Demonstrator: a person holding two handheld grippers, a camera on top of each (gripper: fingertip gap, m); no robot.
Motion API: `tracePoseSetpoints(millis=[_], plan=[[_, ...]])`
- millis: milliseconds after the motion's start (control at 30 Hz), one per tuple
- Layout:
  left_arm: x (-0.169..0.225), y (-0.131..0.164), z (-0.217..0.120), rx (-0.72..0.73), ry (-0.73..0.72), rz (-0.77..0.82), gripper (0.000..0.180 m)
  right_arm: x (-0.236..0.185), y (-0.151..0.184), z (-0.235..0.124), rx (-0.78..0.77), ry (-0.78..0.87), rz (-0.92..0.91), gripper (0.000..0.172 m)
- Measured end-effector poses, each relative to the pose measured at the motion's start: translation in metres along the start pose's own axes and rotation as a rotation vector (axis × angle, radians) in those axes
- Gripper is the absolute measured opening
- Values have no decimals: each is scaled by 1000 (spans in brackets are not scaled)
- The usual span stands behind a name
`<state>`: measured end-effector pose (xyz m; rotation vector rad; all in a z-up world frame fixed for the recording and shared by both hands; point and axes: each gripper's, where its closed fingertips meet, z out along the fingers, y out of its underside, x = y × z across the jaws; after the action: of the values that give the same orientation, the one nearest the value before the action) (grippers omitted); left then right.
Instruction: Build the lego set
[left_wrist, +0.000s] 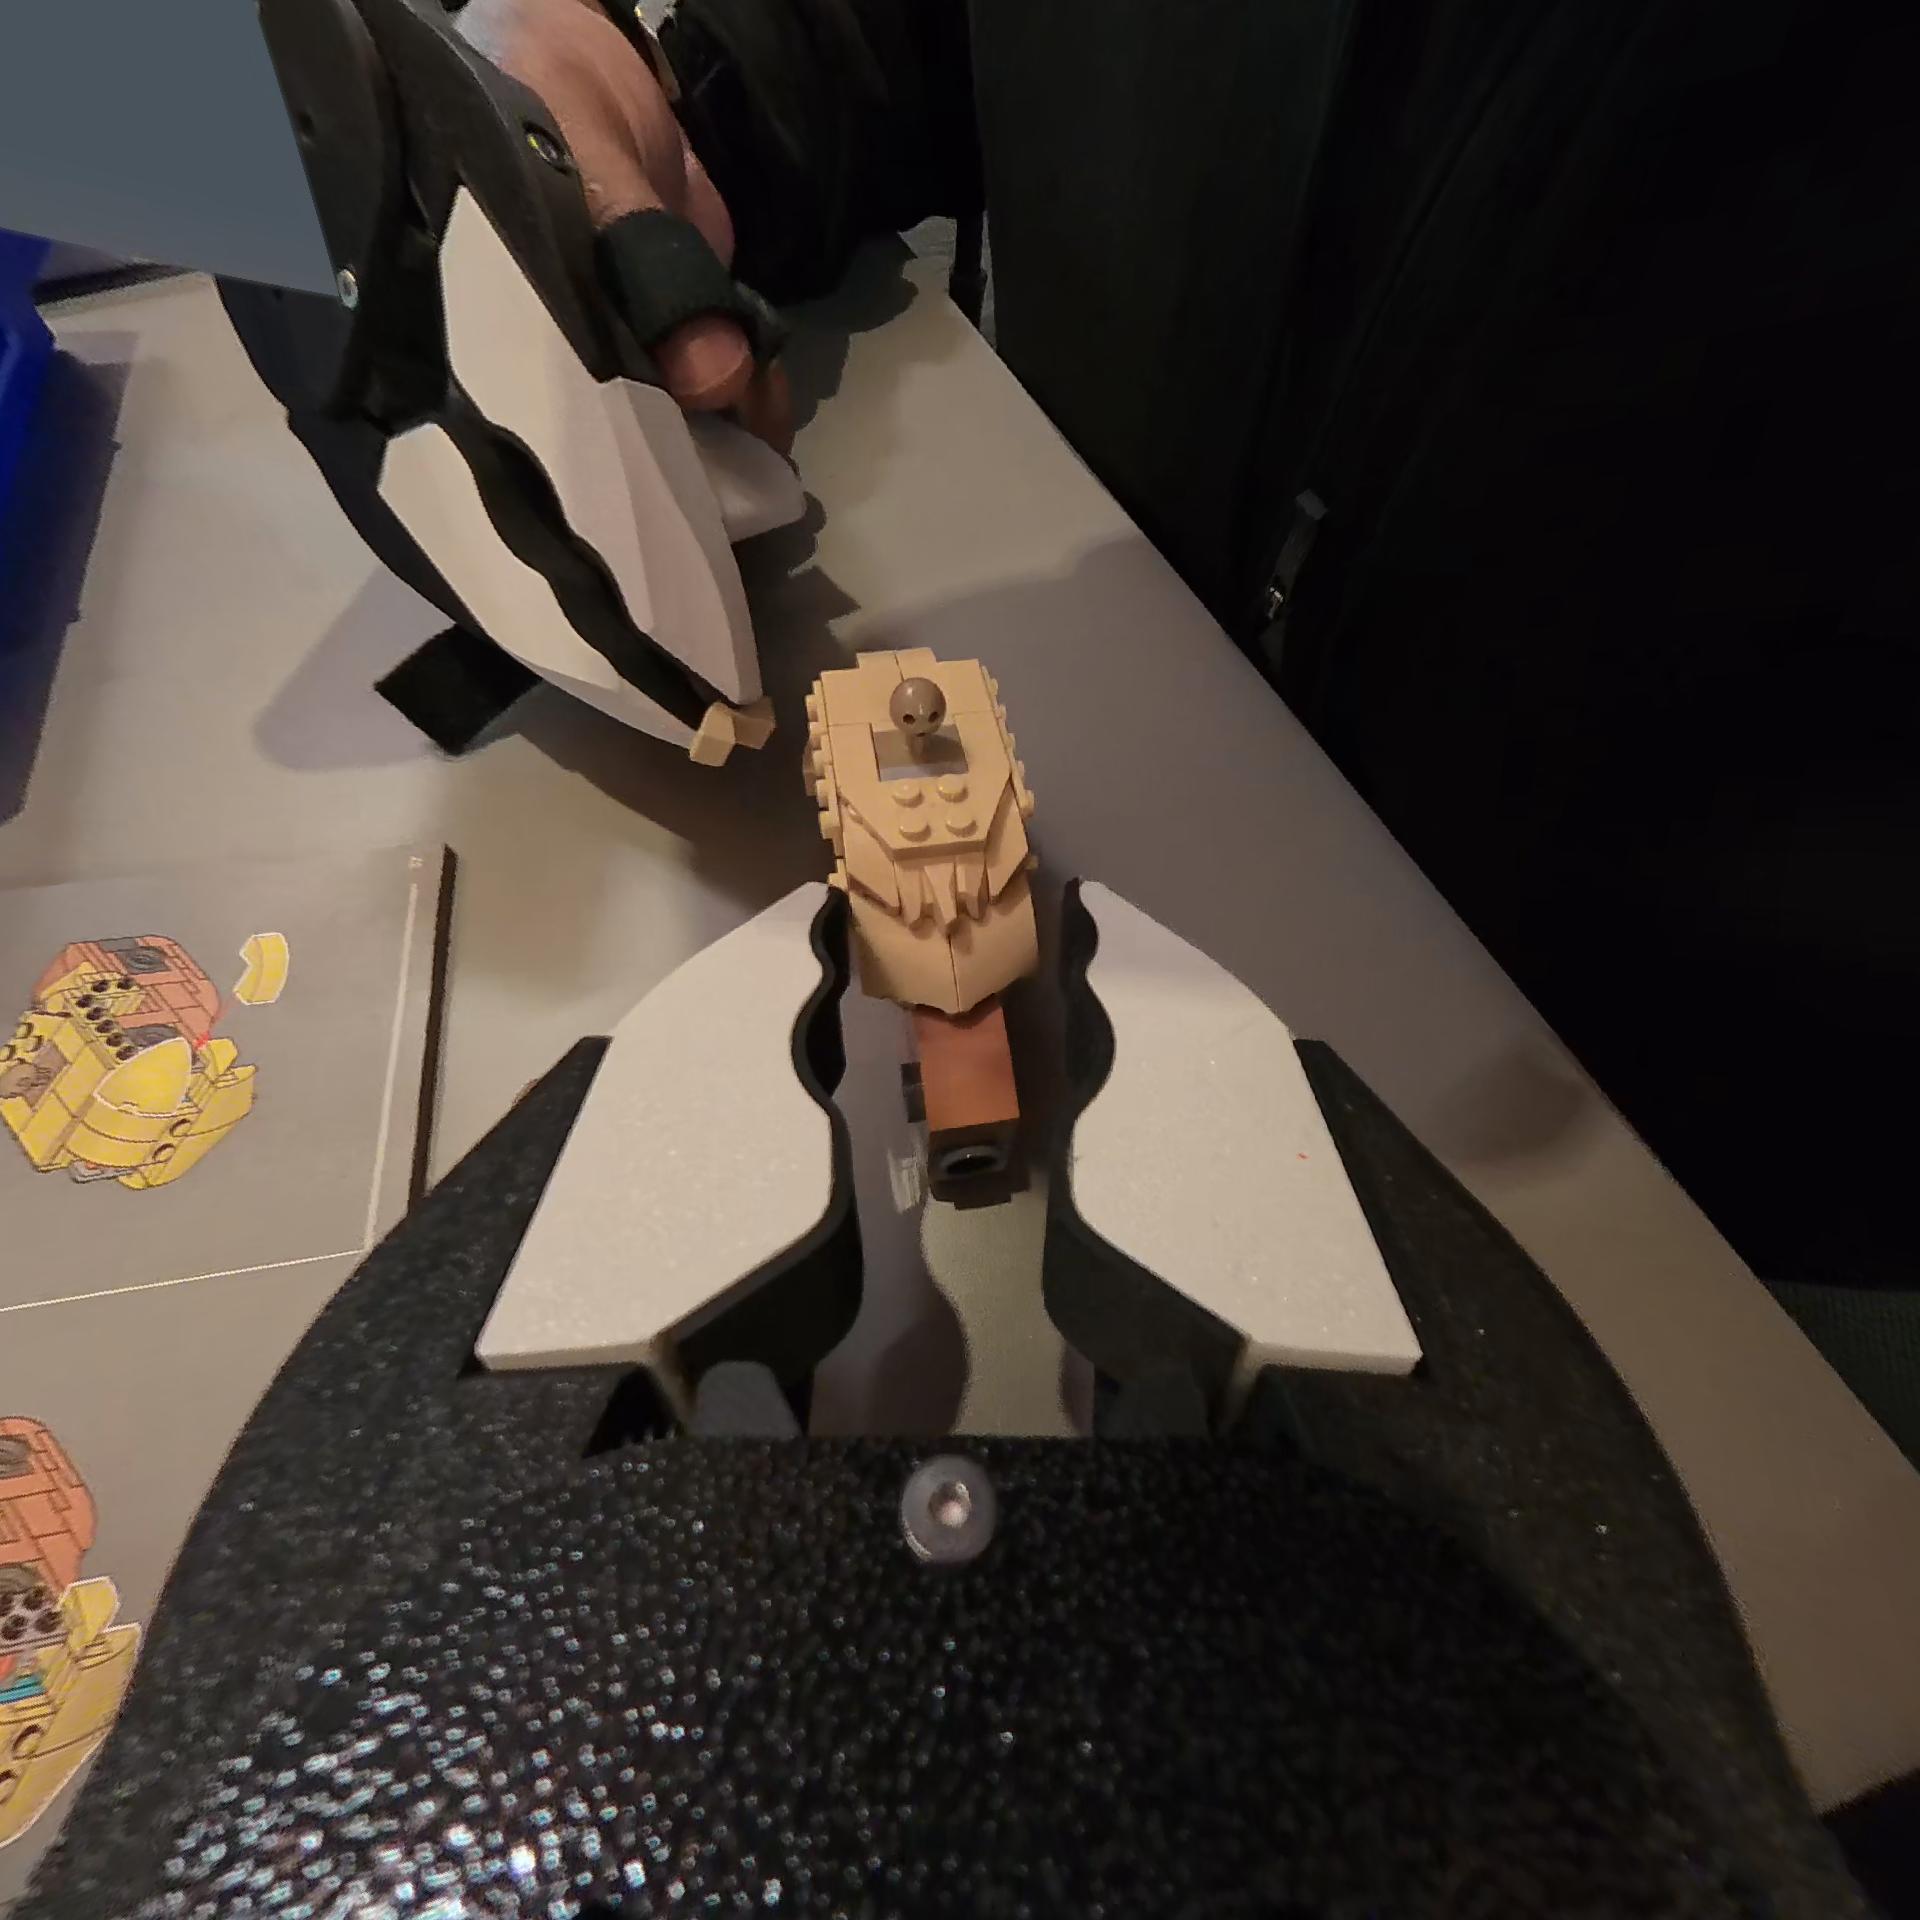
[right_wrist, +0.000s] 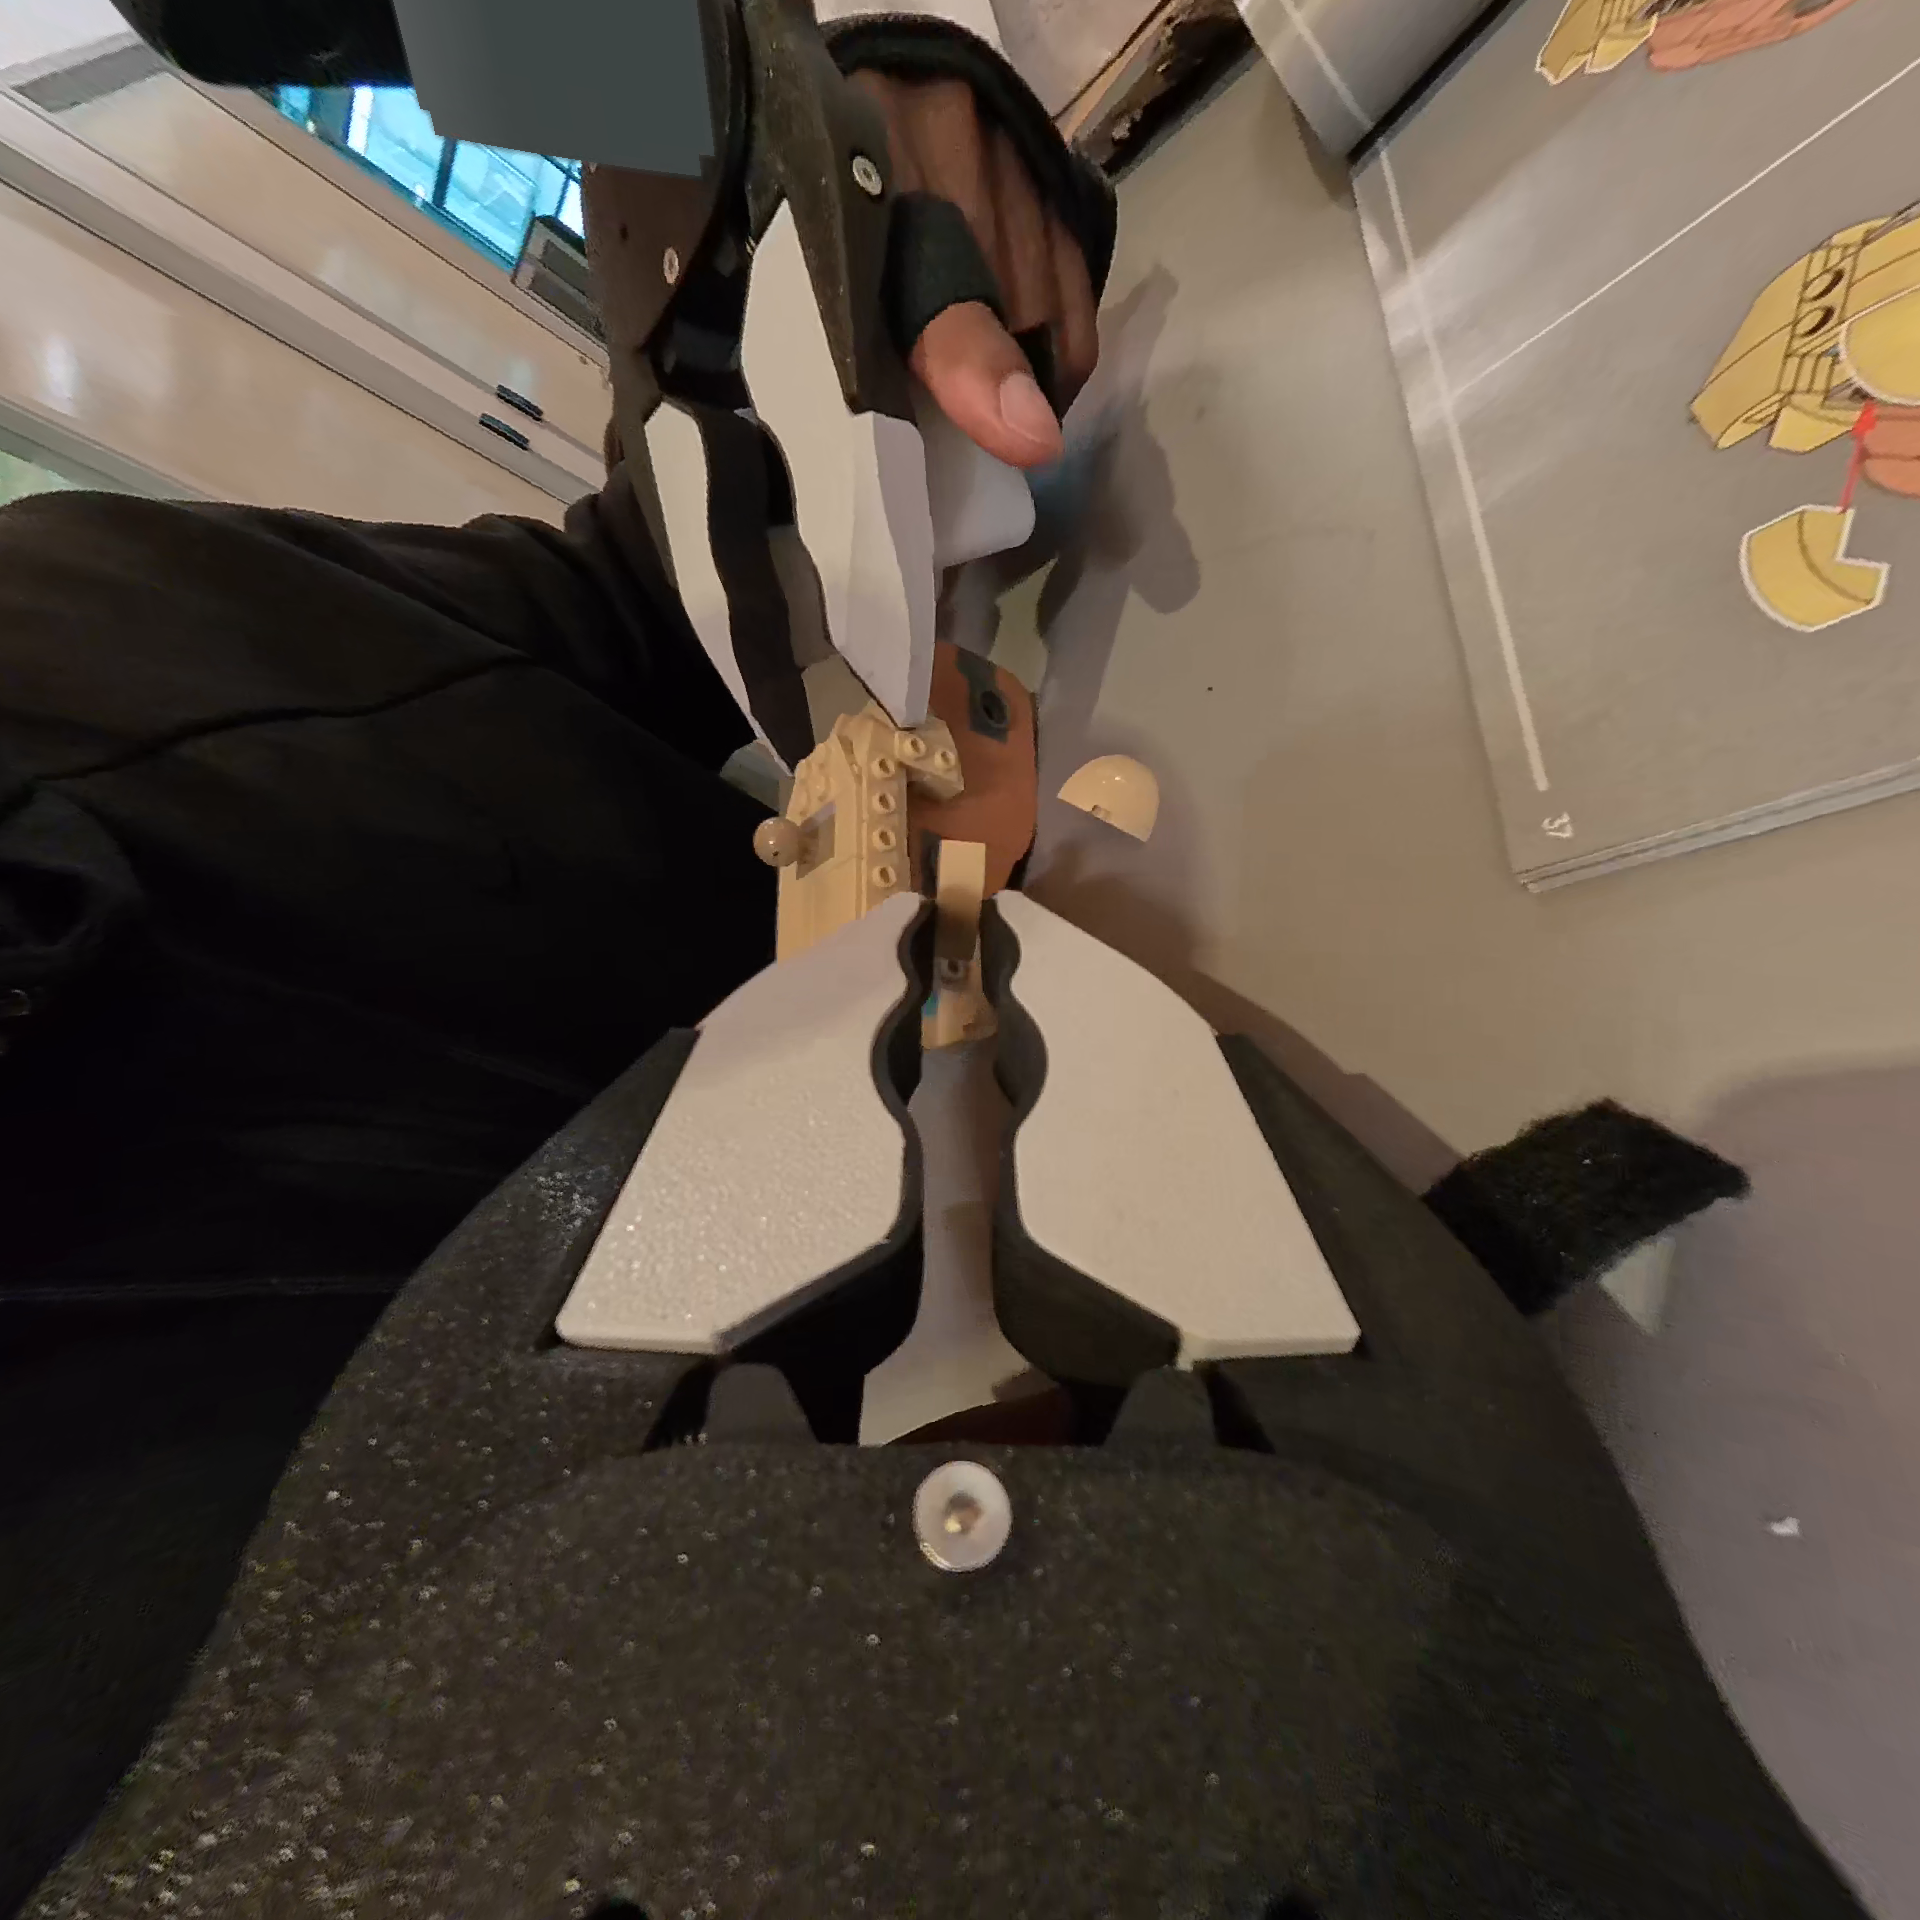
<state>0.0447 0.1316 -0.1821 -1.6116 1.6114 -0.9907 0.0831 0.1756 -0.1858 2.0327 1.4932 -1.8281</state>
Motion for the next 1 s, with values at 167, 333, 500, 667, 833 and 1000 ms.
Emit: tracePoseSetpoints(millis=[167, 333, 500, 667, 833, 1000], plan=[[0, 2, 1, -22, -13, 19, 40, -3, 2, 2, -4, -22, 36, 8], [0, 6, 2, -39, -14, 23, 40, -3, 4, 3, -12, -32, 62, 8], [-1, 7, 2, -44, -16, 25, 40, -2, 6, 4, -20, -25, 71, 8], [-2, 9, 2, -58, -22, 27, 40, -1, 7, 4, -24, -20, 75, 8], [-2, 7, 0, -52, -34, 27, 40, -2, 9, 5, -24, -22, 89, 8], [-2, 7, -6, -45, -98, 18, 44, -3, 8, 3, 14, -28, 136, 8]])
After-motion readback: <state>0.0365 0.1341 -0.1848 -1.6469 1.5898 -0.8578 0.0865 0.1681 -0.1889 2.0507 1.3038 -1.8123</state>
